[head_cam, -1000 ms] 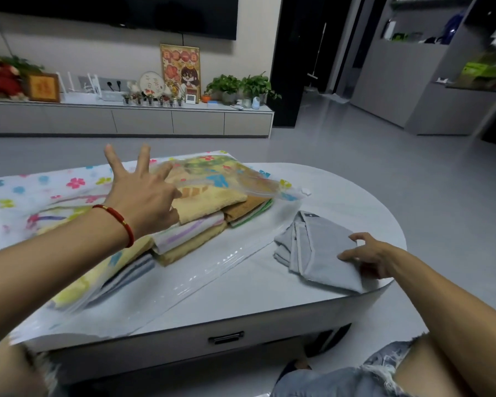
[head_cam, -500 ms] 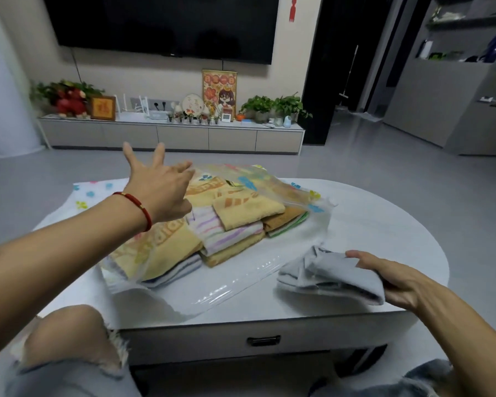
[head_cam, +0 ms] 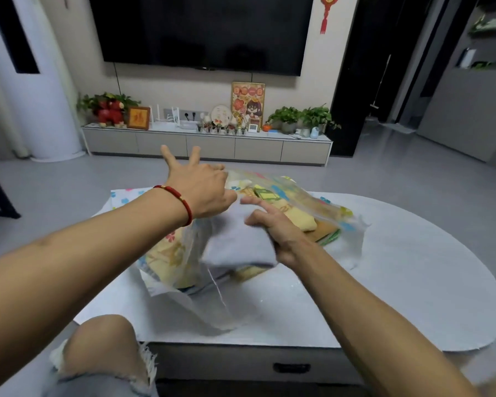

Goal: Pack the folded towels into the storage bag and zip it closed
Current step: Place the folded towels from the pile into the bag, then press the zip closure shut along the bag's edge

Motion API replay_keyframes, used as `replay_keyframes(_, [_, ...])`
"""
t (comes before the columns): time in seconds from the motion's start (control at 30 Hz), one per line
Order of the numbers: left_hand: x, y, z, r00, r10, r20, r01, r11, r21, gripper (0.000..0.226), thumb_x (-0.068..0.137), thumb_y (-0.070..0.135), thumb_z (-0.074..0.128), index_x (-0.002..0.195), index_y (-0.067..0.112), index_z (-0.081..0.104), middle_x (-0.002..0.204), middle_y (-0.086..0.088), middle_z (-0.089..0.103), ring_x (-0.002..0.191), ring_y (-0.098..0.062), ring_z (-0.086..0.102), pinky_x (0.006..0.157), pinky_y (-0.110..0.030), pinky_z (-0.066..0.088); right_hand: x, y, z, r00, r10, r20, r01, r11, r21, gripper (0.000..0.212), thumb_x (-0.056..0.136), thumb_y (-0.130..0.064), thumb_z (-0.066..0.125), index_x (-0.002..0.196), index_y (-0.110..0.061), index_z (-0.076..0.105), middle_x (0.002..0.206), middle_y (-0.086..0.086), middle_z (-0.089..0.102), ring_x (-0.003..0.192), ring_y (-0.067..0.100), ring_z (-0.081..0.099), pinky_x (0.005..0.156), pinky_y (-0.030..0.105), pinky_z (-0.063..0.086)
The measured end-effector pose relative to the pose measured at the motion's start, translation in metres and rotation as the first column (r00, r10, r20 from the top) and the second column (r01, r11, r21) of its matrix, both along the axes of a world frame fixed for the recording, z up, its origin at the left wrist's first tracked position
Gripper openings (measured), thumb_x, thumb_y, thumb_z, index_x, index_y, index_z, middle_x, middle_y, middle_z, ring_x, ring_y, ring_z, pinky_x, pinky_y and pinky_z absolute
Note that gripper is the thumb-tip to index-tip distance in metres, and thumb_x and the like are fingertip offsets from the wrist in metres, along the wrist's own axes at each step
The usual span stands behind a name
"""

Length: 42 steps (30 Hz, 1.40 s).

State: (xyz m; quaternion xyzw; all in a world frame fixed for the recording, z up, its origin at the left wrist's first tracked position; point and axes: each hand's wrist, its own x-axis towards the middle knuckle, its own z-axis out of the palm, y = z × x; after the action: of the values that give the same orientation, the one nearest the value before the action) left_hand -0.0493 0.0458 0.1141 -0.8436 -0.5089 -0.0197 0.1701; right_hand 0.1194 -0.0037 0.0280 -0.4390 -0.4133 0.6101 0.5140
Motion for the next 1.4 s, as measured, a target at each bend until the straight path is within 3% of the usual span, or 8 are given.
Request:
replay_keyframes(0.1, [0.000,0.001,0.004,0.999,-0.010,0.033,0.010,1.000,0.004,0.059,0.094,0.052,0.022,0.140,0.027,0.049,0.159,0.011,0.031,0.148,-0.038,0.011,0.101,-0.085,0.001,-0.031,0.042,-0.043,0.967,-0.210,-0.143,0.201,0.977,-0.074,0.037,0.094,0.003,0.057,0.124,-0.018,0.060,0.107,0.022,0.067,0.079,0.024,0.067,0.064,0.031,0.058])
replay_keyframes(0.33, [0.000,0.001,-0.011,0.999,-0.035,0.034,0.035,0.999,0.012,0.056,0.094,0.053,0.029,0.142,0.029,0.045,0.160,0.011,0.029,0.149,-0.034,0.011,0.103,-0.084,0.002,-0.072,0.043,-0.107,0.856,-0.407,0.318,0.418,0.908,0.035,0.041,0.085,-0.029,0.075,0.121,-0.037,0.058,0.125,-0.004,0.055,0.114,0.022,0.058,0.097,0.036,0.053])
replay_keyframes(0.6, [0.004,-0.022,-0.056,0.975,-0.117,0.190,0.127,0.991,-0.043,0.055,0.091,0.043,0.038,0.146,0.034,0.035,0.163,0.010,0.018,0.148,-0.035,0.013,0.109,-0.074,0.015,-0.030,0.009,-0.104,0.886,-0.210,0.414,0.188,0.978,0.095,0.054,0.089,-0.026,0.064,0.140,-0.039,0.053,0.107,0.006,0.070,0.097,0.024,0.069,0.095,0.051,0.058])
replay_keyframes(0.73, [0.014,-0.042,-0.097,0.940,-0.120,0.319,0.158,0.983,-0.096,0.061,0.089,0.041,0.045,0.148,0.036,0.032,0.165,0.014,0.009,0.149,-0.034,0.007,0.110,-0.073,0.016,0.045,-0.023,-0.120,0.433,-0.439,0.787,0.419,0.871,0.256,0.029,0.092,-0.024,0.058,0.118,-0.023,0.070,0.107,0.000,0.070,0.104,0.021,0.067,0.084,0.033,0.050])
replay_keyframes(0.87, [0.027,-0.068,-0.158,0.896,-0.072,0.439,0.180,0.961,-0.209,0.069,0.086,0.043,0.046,0.150,0.045,0.020,0.162,0.025,0.004,0.151,-0.033,-0.005,0.107,-0.079,0.010,0.109,-0.044,-0.146,0.037,-0.152,0.988,0.372,0.920,0.127,0.041,0.104,-0.029,0.039,0.140,-0.022,0.056,0.143,0.003,0.051,0.143,0.025,0.039,0.119,0.051,0.027])
replay_keyframes(1.07, [0.017,-0.060,-0.214,0.862,-0.045,0.505,0.236,0.917,-0.322,0.076,0.079,0.044,0.050,0.151,0.043,0.026,0.159,0.029,0.001,0.149,-0.021,-0.023,0.104,-0.078,-0.009,0.115,-0.069,-0.167,-0.160,-0.081,0.984,0.249,0.961,0.120,0.049,0.109,-0.030,0.024,0.156,-0.023,0.036,0.159,0.003,0.038,0.150,0.024,0.028,0.125,0.053,0.013])
replay_keyframes(1.27, [-0.025,-0.015,-0.197,0.802,-0.012,0.598,0.292,0.881,-0.373,0.060,0.070,0.050,0.049,0.124,0.032,0.064,0.161,0.000,0.020,0.151,-0.020,0.012,0.116,-0.066,0.002,0.065,-0.095,-0.157,-0.348,0.046,0.936,0.235,0.971,0.039,0.056,0.106,-0.038,0.027,0.153,-0.009,0.039,0.143,0.020,0.053,0.130,0.036,0.049,0.114,0.048,0.027])
replay_keyframes(1.4, [-0.035,-0.017,-0.194,0.868,-0.075,0.490,0.278,0.893,-0.355,0.049,0.074,0.046,0.049,0.118,0.038,0.068,0.159,-0.011,0.030,0.152,-0.018,0.012,0.115,-0.063,0.009,0.055,-0.105,-0.135,-0.280,0.131,0.951,0.125,0.987,-0.099,0.044,0.101,-0.034,0.040,0.136,-0.009,0.049,0.130,0.020,0.058,0.119,0.037,0.054,0.098,0.043,0.039])
